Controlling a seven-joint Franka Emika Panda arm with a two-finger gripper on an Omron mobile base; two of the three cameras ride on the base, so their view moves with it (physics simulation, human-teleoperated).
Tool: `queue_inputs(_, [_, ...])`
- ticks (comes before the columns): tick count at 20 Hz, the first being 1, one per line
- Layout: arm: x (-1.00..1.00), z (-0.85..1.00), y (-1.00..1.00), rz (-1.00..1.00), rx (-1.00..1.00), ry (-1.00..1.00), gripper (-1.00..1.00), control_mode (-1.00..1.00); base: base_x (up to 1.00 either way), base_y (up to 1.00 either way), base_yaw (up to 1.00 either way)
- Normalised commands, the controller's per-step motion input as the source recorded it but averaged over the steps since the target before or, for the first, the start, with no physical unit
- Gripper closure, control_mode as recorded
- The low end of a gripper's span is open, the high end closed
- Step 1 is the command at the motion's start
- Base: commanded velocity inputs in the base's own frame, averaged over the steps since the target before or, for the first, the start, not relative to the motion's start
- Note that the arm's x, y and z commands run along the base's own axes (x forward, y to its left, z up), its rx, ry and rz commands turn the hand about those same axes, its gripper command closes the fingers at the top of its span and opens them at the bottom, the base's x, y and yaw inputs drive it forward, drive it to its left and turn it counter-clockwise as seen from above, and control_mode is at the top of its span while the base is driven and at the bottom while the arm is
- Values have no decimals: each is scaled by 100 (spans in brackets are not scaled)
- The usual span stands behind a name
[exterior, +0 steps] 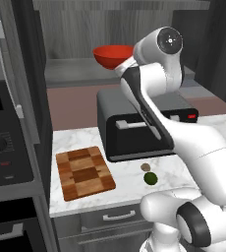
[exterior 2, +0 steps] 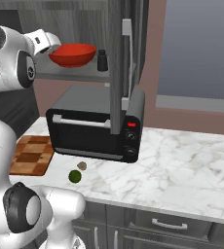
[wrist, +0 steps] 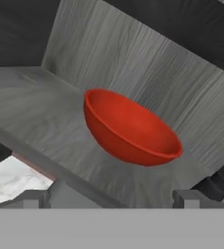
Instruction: Open the cabinet. Place the bowl and condiment on the counter. Then place the lime and garlic on the cutting board.
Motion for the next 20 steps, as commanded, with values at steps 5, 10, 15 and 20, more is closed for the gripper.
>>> queue_inputs(5, [41,-5,0,0,0,0,-100,-100,0,0,0])
queue_inputs(10, [41,-8,0,0,0,0,-100,-100,0,0,0])
queue_inputs(15, [40,-6,0,0,0,0,-100,-100,0,0,0])
queue_inputs(20, [43,-1,0,0,0,0,-100,-100,0,0,0])
